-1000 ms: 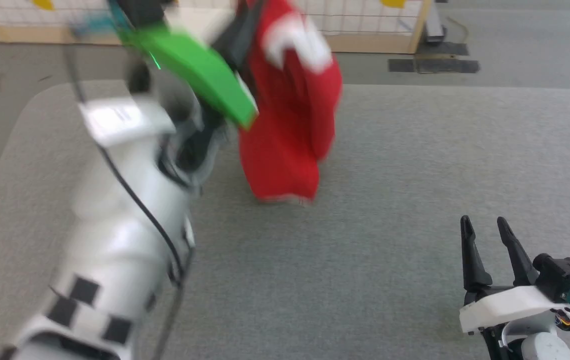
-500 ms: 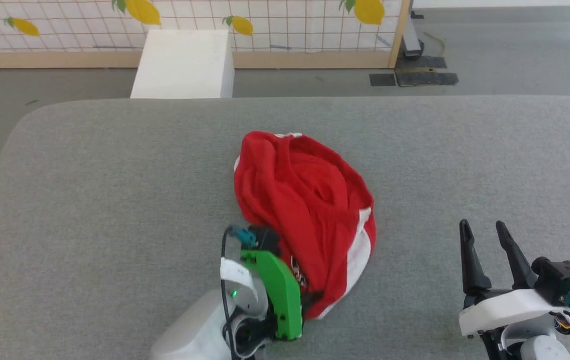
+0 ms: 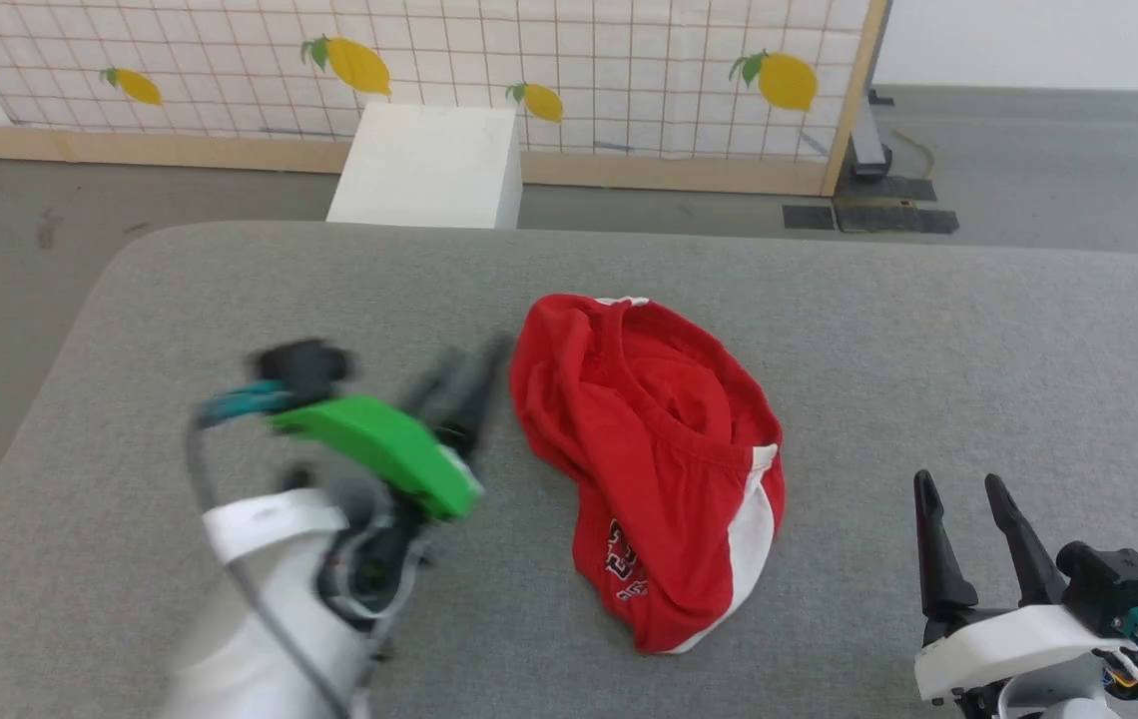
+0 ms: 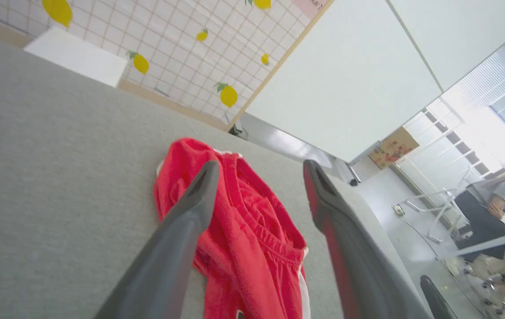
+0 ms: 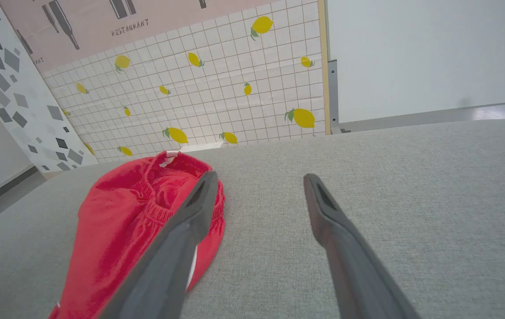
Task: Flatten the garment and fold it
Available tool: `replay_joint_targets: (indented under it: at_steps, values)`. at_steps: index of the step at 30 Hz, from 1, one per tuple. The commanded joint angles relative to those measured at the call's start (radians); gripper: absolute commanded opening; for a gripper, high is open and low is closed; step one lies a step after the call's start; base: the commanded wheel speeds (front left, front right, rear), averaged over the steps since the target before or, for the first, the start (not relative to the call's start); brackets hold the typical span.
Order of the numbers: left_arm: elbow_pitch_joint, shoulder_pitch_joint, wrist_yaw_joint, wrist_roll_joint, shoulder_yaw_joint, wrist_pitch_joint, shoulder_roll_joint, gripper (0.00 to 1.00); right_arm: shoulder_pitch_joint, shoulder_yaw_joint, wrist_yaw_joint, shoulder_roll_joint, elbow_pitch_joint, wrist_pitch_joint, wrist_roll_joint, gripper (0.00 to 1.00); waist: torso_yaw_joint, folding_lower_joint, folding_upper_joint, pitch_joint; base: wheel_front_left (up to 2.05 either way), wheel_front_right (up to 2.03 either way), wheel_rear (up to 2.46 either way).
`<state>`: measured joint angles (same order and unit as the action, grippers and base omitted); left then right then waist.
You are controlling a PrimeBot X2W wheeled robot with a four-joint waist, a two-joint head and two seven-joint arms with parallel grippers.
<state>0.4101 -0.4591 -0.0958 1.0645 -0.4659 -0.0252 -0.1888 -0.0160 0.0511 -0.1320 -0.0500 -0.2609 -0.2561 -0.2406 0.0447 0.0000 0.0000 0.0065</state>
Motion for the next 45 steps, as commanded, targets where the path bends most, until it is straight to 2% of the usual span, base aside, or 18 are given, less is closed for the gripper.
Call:
replay_joint_targets:
  at_steps: [1, 3, 7, 10, 13, 16, 19, 25, 31, 39, 40, 41, 42, 45]
  values:
    - [-0.01, 0.019, 0.018, -0.061, 0.014, 0.076, -0.034, 1.0, 0.009, -0.001, 0.001, 0.0, -0.006, -0.006, -0.005, 1.0, 0.01, 0.0, 0.0, -0.01, 0.0, 0.0, 0.0]
    - [-0.025, 0.05, 0.075, -0.178, 0.03, 0.227, -0.08, 1.0, 0.006, -0.001, 0.001, 0.0, -0.015, -0.002, 0.001, 1.0, 0.014, 0.0, 0.0, -0.014, 0.0, 0.0, 0.0]
    - [-0.087, 0.142, 0.161, -0.336, 0.094, 0.285, -0.112, 1.0, -0.002, 0.007, 0.001, 0.0, -0.029, 0.03, 0.014, 1.0, 0.026, 0.0, 0.0, -0.012, 0.0, 0.0, 0.0]
    - [-0.174, 0.225, 0.195, -0.444, 0.174, 0.286, -0.093, 1.0, -0.016, 0.007, 0.001, 0.0, -0.032, 0.074, 0.027, 1.0, 0.038, 0.0, 0.0, 0.001, 0.0, 0.0, 0.0]
    - [-0.243, 0.31, 0.209, -0.535, 0.237, 0.287, -0.05, 1.0, -0.052, -0.013, 0.001, 0.0, -0.029, 0.17, 0.054, 1.0, 0.053, 0.0, 0.0, 0.025, 0.0, 0.0, 0.0]
    - [-0.276, 0.357, 0.197, -0.597, 0.269, 0.287, -0.011, 1.0, -0.113, -0.058, 0.001, 0.0, -0.02, 0.281, 0.094, 1.0, 0.066, 0.0, 0.0, 0.052, 0.0, 0.0, 0.0]
    - [-0.289, 0.379, 0.177, -0.637, 0.306, 0.287, 0.032, 1.0, -0.19, -0.122, 0.001, 0.0, -0.024, 0.454, 0.127, 1.0, 0.083, 0.0, 0.0, 0.081, 0.0, 0.0, 0.0]
    - [-0.289, 0.381, 0.12, -0.685, 0.367, 0.287, 0.091, 1.0, -0.317, -0.157, 0.001, 0.0, -0.049, 0.732, 0.193, 1.0, 0.125, 0.0, 0.0, 0.141, 0.0, 0.0, 0.0]
    - [-0.288, 0.356, 0.076, -0.71, 0.41, 0.287, 0.124, 1.0, -0.382, -0.163, 0.001, -0.003, -0.062, 0.858, 0.259, 1.0, 0.17, 0.0, 0.0, 0.204, 0.0, 0.0, 0.0]
    - [-0.272, 0.329, 0.048, -0.719, 0.432, 0.287, 0.137, 1.0, -0.4, -0.167, 0.001, -0.029, -0.09, 0.936, 0.28, 1.0, 0.197, 0.0, 0.0, 0.24, 0.0, 0.0, 0.0]
    - [-0.27, 0.329, 0.047, -0.717, 0.433, 0.287, 0.138, 1.0, -0.4, -0.168, 0.001, -0.029, -0.091, 0.943, 0.276, 0.8, 0.197, 0.0, 0.0, 0.24, 0.0, 0.0, 0.0]
    - [-0.268, 0.329, 0.047, -0.711, 0.432, 0.287, 0.138, 1.0, -0.4, -0.17, 0.001, -0.03, -0.089, 0.945, 0.27, 0.27, 0.195, 0.0, 0.0, 0.238, 0.0, 0.0, 0.0]
    - [-0.267, 0.329, 0.049, -0.707, 0.432, 0.287, 0.138, 1.0, -0.4, -0.173, 0.001, -0.032, -0.085, 0.94, 0.264, 0.0, 0.193, 0.0, 0.0, 0.235, 0.0, 0.0, 0.0]
    - [-0.265, 0.33, 0.052, -0.702, 0.433, 0.287, 0.138, 1.0, -0.402, -0.175, 0.001, -0.034, -0.069, 0.918, 0.24, 0.0, 0.181, 0.0, 0.0, 0.221, 0.0, 0.0, 0.0]
